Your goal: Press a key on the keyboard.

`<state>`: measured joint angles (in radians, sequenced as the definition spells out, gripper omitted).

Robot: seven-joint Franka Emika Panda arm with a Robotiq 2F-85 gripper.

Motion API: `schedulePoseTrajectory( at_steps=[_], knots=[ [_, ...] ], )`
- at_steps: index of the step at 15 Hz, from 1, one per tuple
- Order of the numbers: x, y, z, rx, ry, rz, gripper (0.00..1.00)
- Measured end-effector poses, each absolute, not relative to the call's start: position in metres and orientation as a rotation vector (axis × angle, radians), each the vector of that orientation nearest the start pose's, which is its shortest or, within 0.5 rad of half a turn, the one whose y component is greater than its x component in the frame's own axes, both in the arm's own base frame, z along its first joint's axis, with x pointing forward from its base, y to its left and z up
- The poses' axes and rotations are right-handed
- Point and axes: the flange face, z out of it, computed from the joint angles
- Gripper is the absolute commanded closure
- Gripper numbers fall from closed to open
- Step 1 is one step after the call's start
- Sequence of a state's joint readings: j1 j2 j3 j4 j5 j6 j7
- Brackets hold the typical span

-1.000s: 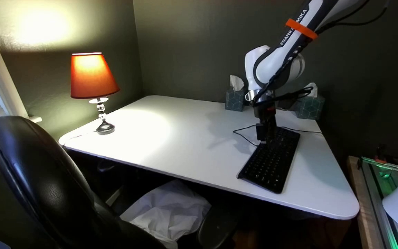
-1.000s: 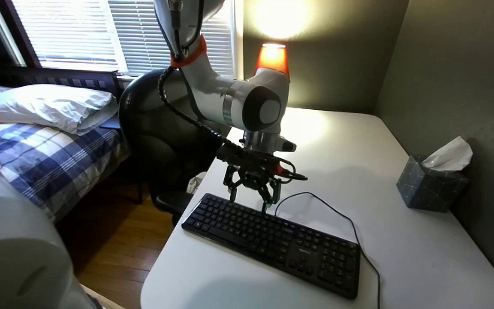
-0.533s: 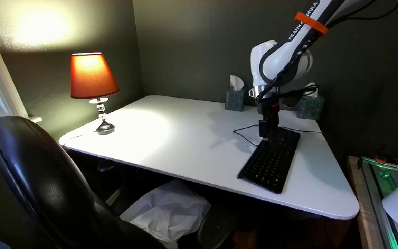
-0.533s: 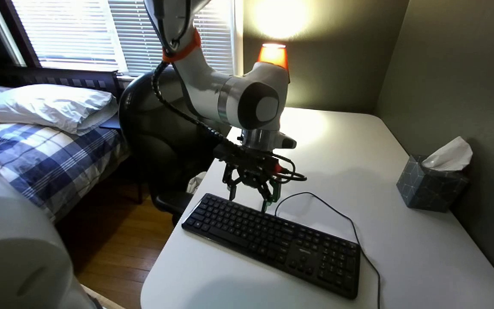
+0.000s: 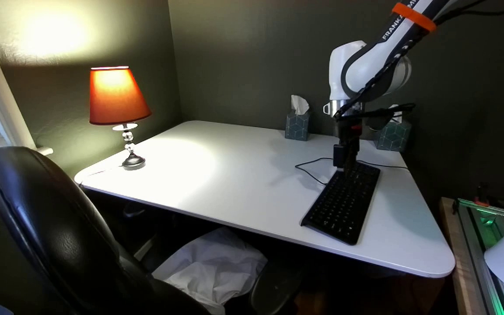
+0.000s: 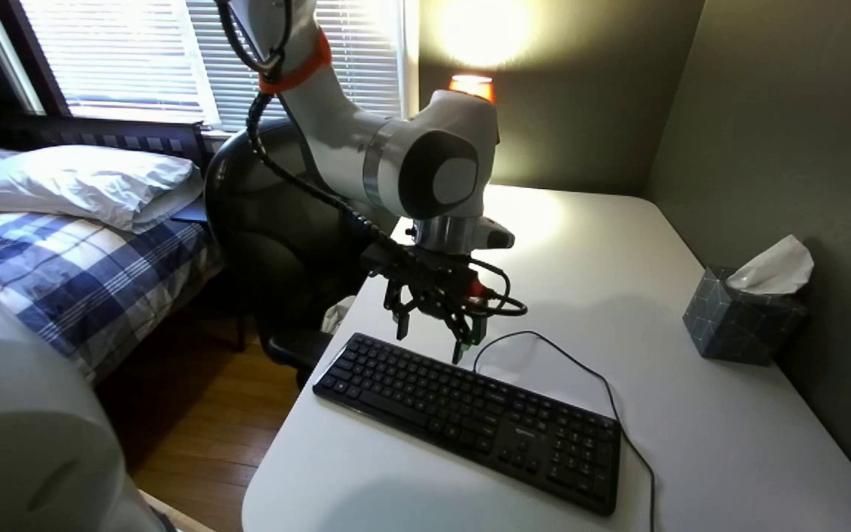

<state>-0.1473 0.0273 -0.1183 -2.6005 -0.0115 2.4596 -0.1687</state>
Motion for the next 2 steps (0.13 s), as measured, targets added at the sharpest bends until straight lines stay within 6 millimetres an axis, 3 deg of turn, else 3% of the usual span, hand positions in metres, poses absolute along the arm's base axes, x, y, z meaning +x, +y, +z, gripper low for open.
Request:
schedulePoseTrajectory(
  at_steps=[2],
  knots=[
    [0.404,-0.1106,0.2353,-3.101,0.14,0.25,0.0]
  ],
)
